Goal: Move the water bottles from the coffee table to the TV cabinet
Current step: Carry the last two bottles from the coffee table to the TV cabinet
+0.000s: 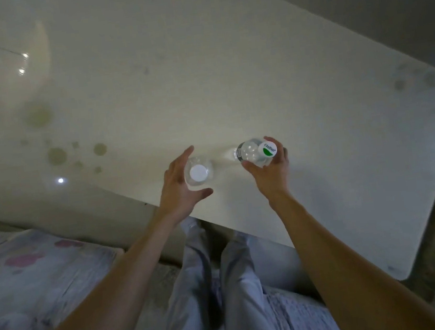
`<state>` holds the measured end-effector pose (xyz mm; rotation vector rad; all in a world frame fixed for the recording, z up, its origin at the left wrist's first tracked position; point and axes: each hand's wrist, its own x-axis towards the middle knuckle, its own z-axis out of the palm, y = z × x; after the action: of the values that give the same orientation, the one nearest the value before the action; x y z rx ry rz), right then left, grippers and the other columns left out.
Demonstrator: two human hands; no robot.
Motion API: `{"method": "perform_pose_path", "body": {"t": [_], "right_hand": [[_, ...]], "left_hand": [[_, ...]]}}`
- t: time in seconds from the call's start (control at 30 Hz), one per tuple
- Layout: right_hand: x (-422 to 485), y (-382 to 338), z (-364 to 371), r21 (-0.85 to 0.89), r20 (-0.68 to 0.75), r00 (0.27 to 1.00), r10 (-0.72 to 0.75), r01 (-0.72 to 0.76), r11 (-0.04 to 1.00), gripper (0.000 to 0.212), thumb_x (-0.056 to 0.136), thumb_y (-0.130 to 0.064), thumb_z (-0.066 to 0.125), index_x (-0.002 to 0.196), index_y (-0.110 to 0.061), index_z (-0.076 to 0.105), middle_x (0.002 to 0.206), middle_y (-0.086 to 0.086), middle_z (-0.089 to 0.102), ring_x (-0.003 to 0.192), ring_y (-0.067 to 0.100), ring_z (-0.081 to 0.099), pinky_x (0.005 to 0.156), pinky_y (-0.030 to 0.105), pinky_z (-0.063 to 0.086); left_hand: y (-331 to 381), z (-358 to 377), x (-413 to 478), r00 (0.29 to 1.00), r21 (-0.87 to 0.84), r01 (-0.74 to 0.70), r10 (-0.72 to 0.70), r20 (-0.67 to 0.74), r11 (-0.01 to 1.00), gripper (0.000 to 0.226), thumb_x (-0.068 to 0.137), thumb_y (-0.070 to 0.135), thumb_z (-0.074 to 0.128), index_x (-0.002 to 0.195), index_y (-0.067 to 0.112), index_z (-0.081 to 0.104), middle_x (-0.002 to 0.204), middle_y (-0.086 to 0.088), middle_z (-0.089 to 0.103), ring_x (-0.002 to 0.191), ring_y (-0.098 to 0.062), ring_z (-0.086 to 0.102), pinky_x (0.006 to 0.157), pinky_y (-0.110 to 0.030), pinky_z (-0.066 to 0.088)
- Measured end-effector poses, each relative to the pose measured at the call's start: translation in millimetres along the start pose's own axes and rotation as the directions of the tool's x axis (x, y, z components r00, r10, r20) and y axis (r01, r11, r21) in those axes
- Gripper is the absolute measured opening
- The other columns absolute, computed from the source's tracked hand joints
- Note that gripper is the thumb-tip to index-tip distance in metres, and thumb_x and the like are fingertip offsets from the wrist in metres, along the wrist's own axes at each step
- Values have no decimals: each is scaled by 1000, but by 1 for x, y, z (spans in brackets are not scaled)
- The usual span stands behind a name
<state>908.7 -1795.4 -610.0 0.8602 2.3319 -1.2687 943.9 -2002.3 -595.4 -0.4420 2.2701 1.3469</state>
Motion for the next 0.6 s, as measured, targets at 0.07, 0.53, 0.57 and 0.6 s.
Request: {"method": "perform_pose_path", "body": {"t": [0.07, 0.53, 0.57, 0.6], "right_hand": [[-1, 1, -2, 41, -9, 1000, 6, -5, 999, 74, 64, -25, 87, 125, -35, 46, 122, -3, 55, 113, 21, 55, 93, 39, 52], [-112, -22, -132, 149, -34, 999, -21, 26, 989, 57, 71, -34, 82, 121, -26, 55, 109, -6, 67, 95, 2, 62, 77, 19, 50], [-121, -24, -146, 145, -35, 999, -39, 44, 988, 58, 72, -32, 82, 122, -25, 54, 108, -7, 66, 88, -6, 62, 71, 11, 48], [-129, -26, -160, 139, -38, 998, -55, 60, 988, 59, 72, -30, 82, 123, -24, 54, 107, -8, 65, 81, -10, 62, 65, 4, 45]], "left_hand": [[0, 5, 0, 999, 36, -16, 17, -37, 999, 88, 63, 17, 86, 138, 31, 41, 139, 4, 46, 124, -21, 43, 100, -38, 43], [100, -17, -94, 982, 122, -132, 147, -120, 984, 69, 58, 35, 88, 118, 29, 54, 118, 3, 60, 106, -17, 59, 86, -42, 54], [111, -17, -106, 979, 133, -149, 165, -122, 980, 70, 58, 32, 88, 119, 26, 54, 119, 2, 59, 107, -18, 58, 87, -42, 53], [124, -17, -119, 976, 134, -160, 177, -126, 978, 71, 58, 29, 89, 120, 23, 55, 120, 1, 59, 108, -19, 58, 88, -42, 53]]}}
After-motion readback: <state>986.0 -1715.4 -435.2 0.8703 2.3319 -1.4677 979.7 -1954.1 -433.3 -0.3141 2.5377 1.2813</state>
